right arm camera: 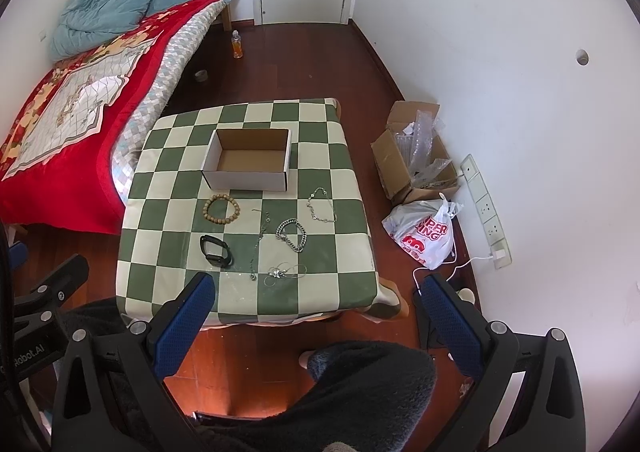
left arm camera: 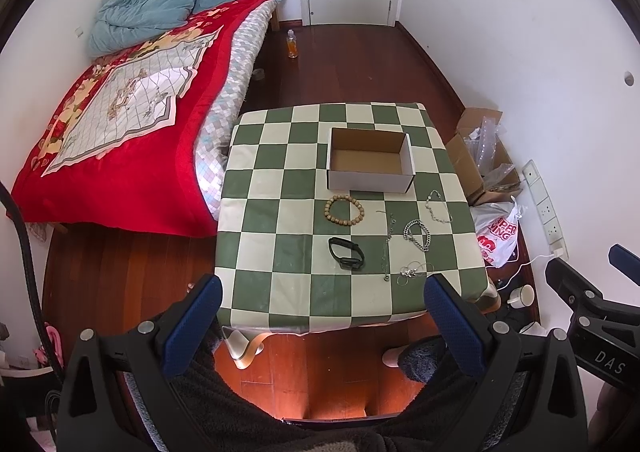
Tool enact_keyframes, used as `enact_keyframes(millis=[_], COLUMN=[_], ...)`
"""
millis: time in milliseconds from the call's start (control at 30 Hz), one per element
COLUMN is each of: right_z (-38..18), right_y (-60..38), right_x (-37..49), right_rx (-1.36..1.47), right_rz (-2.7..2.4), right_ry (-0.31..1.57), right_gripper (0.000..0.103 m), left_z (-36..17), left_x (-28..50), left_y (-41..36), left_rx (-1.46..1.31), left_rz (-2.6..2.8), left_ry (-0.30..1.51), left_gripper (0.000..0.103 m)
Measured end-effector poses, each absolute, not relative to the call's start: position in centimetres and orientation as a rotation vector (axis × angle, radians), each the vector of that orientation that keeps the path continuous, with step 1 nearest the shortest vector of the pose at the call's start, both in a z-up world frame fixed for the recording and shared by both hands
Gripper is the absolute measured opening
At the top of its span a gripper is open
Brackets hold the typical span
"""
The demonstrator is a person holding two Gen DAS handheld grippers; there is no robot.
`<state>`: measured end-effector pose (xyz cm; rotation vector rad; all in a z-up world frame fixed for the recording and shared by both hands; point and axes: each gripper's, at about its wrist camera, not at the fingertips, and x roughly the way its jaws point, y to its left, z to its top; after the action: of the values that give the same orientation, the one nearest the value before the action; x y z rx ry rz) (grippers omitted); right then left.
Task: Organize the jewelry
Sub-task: 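Grasp the black band with the left tool while the right tool grasps the silver earrings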
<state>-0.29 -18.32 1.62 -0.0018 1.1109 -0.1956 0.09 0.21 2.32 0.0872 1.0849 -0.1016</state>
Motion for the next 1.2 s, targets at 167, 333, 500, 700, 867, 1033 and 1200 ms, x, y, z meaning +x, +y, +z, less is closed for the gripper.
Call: enact_keyframes(millis=[167, 333, 500, 700, 867, 1033, 1200], right_z=[1.5, -0.3, -4.3, -10.4, -16.1, -21.9, -26.5], right_y=[-18.6, -19.4, -21.0, -23.3, -24.4, -24.7, -24.4], right_x=[0.0, 1.1, 3.7, 8.0, 10.9, 12.1, 13.4], right_rx=[0.008, 0.058, 0.097, 0.132, 0.141, 0.177, 0.188], right_rz=[-0.194, -0.208, -0.243, -0.26, -0.277, -0.26, -0.255], right_ry=[1.102, 1.11, 1.169, 1.27, 1.359, 1.456, 1.52], right_gripper=[0.103, 0.103, 0.103, 0.103, 0.103, 0.103, 0.103], left_z=[1.8, -0.3, -4.4, -11.6, -17.9, -22.6, -26.6], left_x=[1.1, 4.6, 8.6, 11.9, 13.5, 14.3, 15.3], left_y=[0.2, 1.2, 1.7, 1.1, 0.2, -0.1, 0.2], left_rx=[0.089, 0.121, 0.155, 0.196, 0.165, 0.079, -0.029], left_rz=[-0.093, -0.022, 0.043, 0.06, 0.038, 0.033, 0.024], left_ry=[1.074, 1.047, 1.097, 1.244, 1.392, 1.488, 1.575], left_gripper=[0.103, 0.103, 0.103, 0.103, 0.102, 0.102, 0.102])
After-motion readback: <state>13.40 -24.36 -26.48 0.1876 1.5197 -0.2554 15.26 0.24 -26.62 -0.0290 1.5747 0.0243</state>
